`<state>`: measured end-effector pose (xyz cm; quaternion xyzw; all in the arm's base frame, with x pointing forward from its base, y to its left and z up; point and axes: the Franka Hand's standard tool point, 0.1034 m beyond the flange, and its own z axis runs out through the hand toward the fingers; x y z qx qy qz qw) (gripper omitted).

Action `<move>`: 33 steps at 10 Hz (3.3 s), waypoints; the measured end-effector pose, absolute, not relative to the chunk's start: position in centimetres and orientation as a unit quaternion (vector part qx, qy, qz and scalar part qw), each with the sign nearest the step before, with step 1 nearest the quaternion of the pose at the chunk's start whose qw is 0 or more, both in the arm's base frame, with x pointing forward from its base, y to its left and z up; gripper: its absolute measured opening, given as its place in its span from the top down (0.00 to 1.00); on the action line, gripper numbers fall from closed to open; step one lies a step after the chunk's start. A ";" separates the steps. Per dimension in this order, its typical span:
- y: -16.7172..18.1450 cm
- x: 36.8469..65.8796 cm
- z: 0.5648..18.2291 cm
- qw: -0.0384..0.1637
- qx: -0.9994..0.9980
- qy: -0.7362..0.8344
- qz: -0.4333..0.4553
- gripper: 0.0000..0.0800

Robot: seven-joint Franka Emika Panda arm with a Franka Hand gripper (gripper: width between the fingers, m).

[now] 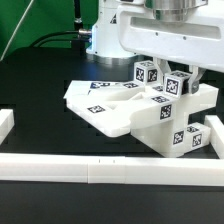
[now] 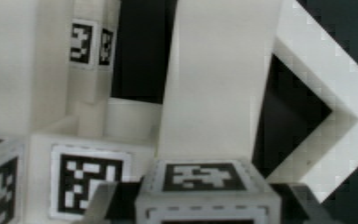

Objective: Assemble chair

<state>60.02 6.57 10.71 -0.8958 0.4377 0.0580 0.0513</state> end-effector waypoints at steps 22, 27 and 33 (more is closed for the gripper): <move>8.0 61.5 10.6 0.075 -0.670 0.738 0.035 0.19; 8.5 61.3 10.7 0.064 -0.815 0.575 0.042 0.19; 8.7 61.3 10.6 0.066 -0.922 0.379 0.039 0.19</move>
Offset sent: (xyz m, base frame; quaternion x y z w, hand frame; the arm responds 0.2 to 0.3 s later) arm 0.0000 0.0000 0.0000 0.0000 0.0000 0.1938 0.9810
